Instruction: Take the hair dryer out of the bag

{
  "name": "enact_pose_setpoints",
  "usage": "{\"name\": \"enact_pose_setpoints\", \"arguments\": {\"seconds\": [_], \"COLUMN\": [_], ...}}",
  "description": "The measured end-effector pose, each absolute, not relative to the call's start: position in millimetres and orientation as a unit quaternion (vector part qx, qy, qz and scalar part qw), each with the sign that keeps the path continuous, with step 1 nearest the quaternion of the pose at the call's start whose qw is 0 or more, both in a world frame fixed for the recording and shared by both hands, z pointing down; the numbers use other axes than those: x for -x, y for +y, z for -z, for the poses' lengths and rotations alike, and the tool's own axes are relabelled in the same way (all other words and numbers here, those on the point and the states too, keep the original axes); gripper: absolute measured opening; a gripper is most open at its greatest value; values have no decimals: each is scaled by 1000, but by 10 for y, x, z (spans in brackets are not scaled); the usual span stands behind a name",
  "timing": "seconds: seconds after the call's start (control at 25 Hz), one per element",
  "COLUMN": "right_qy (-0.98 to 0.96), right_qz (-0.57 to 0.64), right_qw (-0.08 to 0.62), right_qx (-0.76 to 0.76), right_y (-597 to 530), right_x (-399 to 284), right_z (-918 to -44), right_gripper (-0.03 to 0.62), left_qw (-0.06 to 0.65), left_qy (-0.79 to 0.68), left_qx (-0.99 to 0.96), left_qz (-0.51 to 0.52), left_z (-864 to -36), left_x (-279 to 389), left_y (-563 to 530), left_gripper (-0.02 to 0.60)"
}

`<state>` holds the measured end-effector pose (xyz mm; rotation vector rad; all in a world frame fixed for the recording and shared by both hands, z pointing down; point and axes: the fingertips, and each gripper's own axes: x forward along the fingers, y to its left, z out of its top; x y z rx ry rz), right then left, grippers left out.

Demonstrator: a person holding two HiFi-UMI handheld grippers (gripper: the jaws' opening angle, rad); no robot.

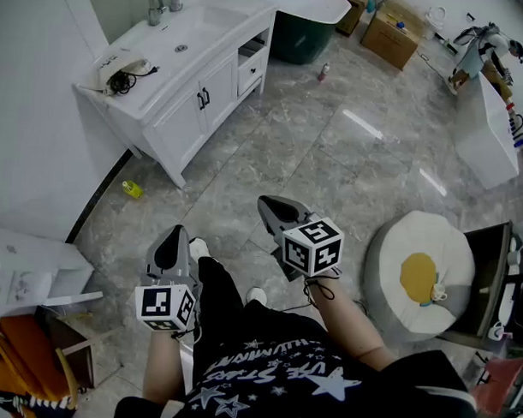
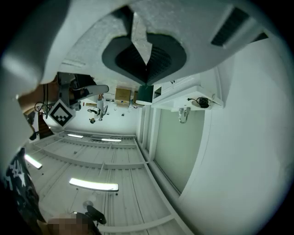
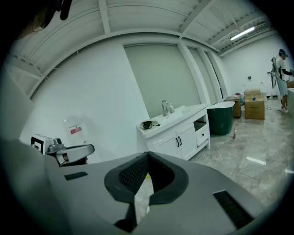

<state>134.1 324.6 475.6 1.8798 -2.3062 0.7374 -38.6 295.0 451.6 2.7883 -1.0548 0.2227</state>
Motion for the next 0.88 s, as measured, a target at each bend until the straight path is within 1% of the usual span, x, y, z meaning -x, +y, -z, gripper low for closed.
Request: {"name": "enact_pose_setpoints", "arguments": {"seconds": [0.32,0.6,0.88], "right_qy": [-756,-760,-763], "right_qz": [-238,-228,-208], "right_qw": [44,51,16], "right_qx": [-609,-606,-612], "right_y": [3368,3211,2760], "right_x": [-1185,-1139,-1159], "right_z": [-4757,-4720,-4504], "right_gripper": [2,2,2], "left_qw": [91,91,61], "left_qy": [-362,-374,-418], "left_qx": [-925,-921,-906], "left_qz": [-70,-58,-42], "left_z": [-4575,-4545,-4388], "left_x": [559,647,807], "left_y": [3075,2973,2489], "left_gripper": [20,20,23]}}
